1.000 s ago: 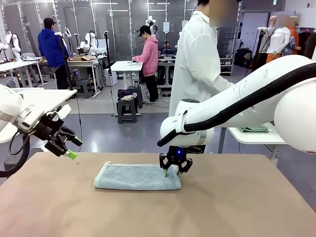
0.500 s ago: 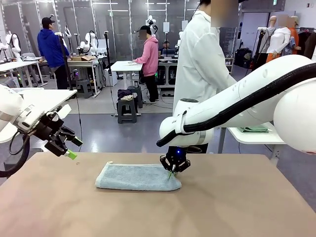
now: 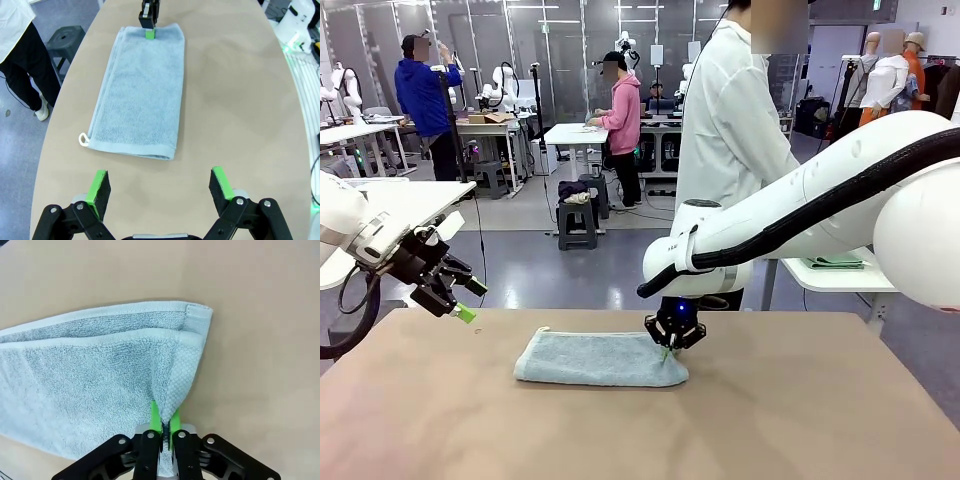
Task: Fold the towels and place them in the basket.
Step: When a person lays out a Towel with hook on the table, fold it in half twice.
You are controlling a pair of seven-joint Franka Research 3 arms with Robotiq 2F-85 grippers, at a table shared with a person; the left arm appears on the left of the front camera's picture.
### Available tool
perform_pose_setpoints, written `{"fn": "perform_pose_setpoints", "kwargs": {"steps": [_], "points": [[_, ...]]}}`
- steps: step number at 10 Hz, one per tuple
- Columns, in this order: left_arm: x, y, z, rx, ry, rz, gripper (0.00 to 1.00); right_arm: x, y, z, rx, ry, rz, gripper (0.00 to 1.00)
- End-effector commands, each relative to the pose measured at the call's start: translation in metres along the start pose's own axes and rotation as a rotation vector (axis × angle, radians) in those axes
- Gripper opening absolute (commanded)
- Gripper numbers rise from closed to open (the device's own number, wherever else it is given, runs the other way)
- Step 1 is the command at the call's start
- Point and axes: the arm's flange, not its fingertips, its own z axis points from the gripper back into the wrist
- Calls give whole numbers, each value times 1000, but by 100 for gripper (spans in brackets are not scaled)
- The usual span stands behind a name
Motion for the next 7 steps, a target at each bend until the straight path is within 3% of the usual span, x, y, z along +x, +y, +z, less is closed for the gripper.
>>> {"fn": "perform_pose_setpoints", "kwargs": {"steps": [1,4,7], "points": [[2,0,1,3,9,8,100,-4,-35,4,-46,-7,10,0],[2,0,1,3,9,8,100,-13,-94,24,-57,-36,32,0],[2,0,1,3,9,8,100,-10,-104,52,-65,-98,39,0]]}}
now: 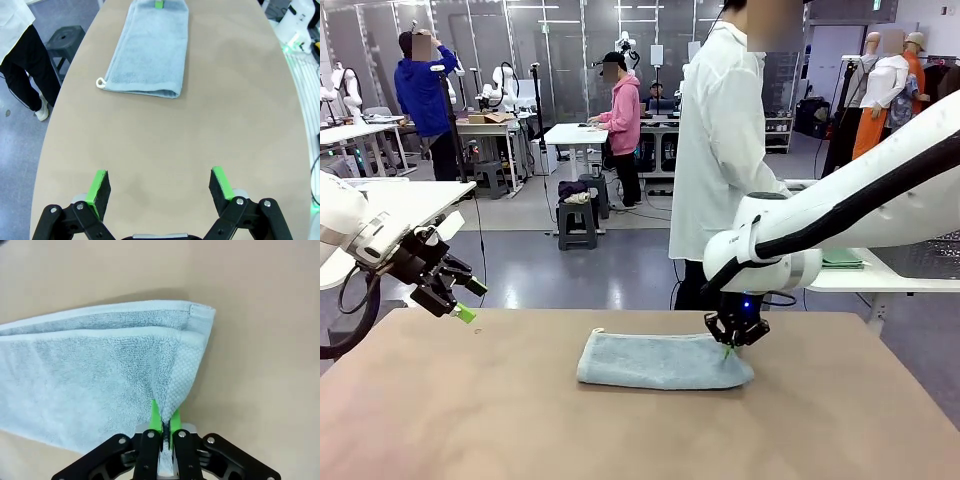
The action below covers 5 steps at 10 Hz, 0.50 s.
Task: Fold the towels and place them in the basket.
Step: When a person lays out a Towel with hook on the table, fold it in half twice.
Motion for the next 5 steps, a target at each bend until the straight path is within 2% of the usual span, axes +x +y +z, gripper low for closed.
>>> {"fn": "perform_pose_setpoints", "kwargs": {"steps": [1,3,5], "points": [[2,0,1,3,9,8,100,-2,12,22,-20,-74,22,0],[2,0,1,3,9,8,100,0,45,49,-71,-109,59,0],[2,0,1,3,9,8,100,-10,118,67,-111,-69,10,0]]}}
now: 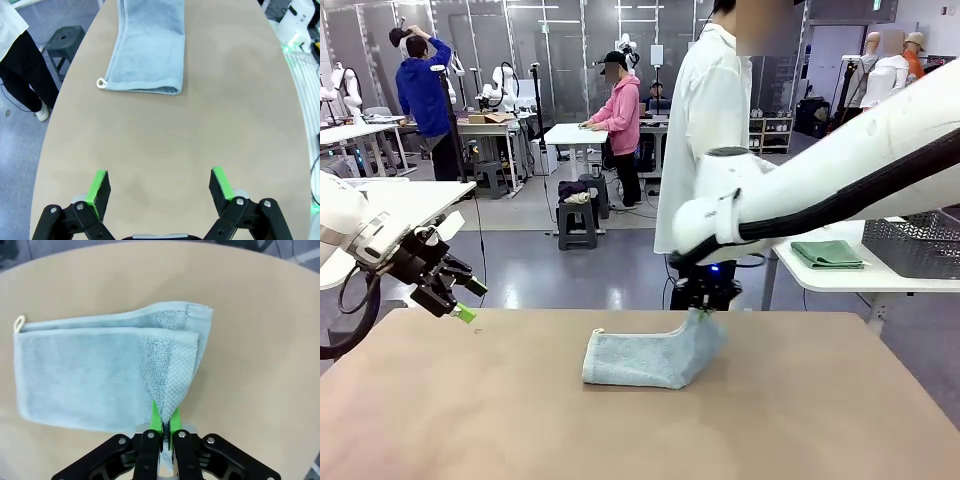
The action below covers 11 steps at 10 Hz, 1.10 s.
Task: Fold the towels and place them in the basket.
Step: When a person lays out a Towel with hook on the table, fold it in half twice.
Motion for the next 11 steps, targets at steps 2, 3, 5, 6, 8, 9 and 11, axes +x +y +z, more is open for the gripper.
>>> {"fn": "perform_pose_setpoints", "kwargs": {"steps": [2,3,5,6,8,9,11], "points": [[2,0,1,4,9,9,100,13,101,-8,-110,72,-124,0],[2,0,1,4,9,9,100,20,126,-20,-113,82,-129,0],[2,0,1,4,9,9,100,27,163,-46,-80,134,-125,0],[2,0,1,4,9,9,100,28,172,-54,-64,135,-153,0],[2,0,1,4,9,9,100,31,184,-66,-24,117,-173,0],[2,0,1,4,9,9,100,29,188,-68,-10,129,-158,0],[2,0,1,4,9,9,100,27,192,-71,15,140,-153,0]]}}
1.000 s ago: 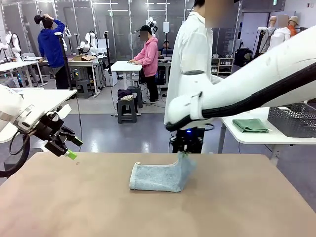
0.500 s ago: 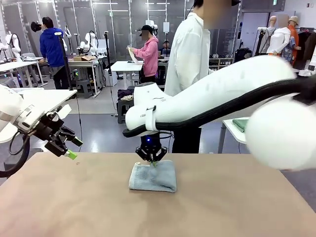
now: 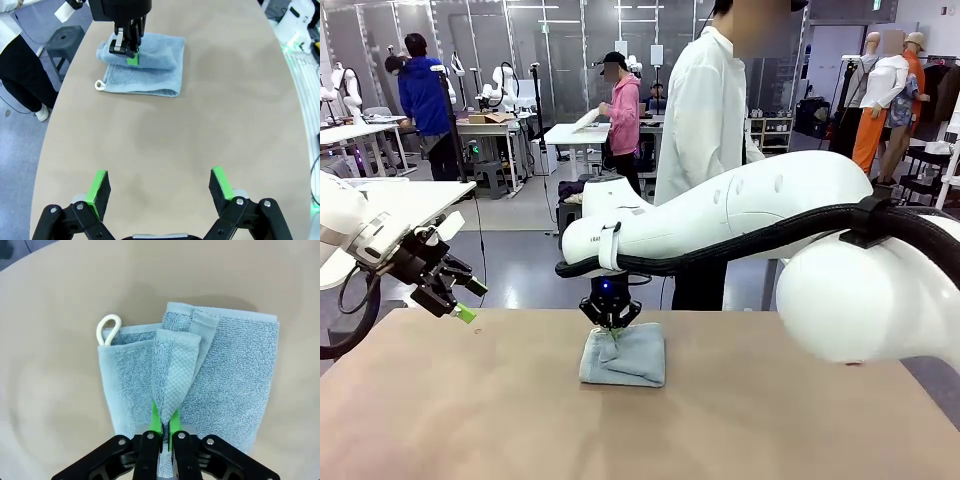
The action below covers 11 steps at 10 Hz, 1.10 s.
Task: Fold the towels and place them in the basket.
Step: When a person lays out a Towel with hook on the table, fold it in half twice.
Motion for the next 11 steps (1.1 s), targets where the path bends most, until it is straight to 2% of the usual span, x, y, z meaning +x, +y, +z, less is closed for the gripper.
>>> {"fn": "perform_pose_setpoints", "kwargs": {"steps": [1,2,3,4,5,6,7,8,9,10,11], "points": [[2,0,1,4,9,9,100,2,8,-1,37,41,-26,26],[2,0,1,4,9,9,100,1,8,0,37,60,-17,27],[2,0,1,4,9,9,100,-2,7,1,39,76,-8,46],[2,0,1,4,9,9,100,-6,6,2,43,77,4,46],[2,0,1,4,9,9,100,-8,3,6,50,76,12,66],[2,0,1,4,9,9,100,-11,-4,13,66,84,22,66],[2,0,1,4,9,9,100,-13,-17,22,78,88,25,85],[2,0,1,4,9,9,100,-15,-35,32,90,92,30,86],[2,0,1,4,9,9,100,-17,-59,39,119,110,40,100],[2,0,1,4,9,9,100,-20,-91,46,155,101,36,92],[2,0,1,4,9,9,100,-21,-119,47,207,104,42,92]]}}
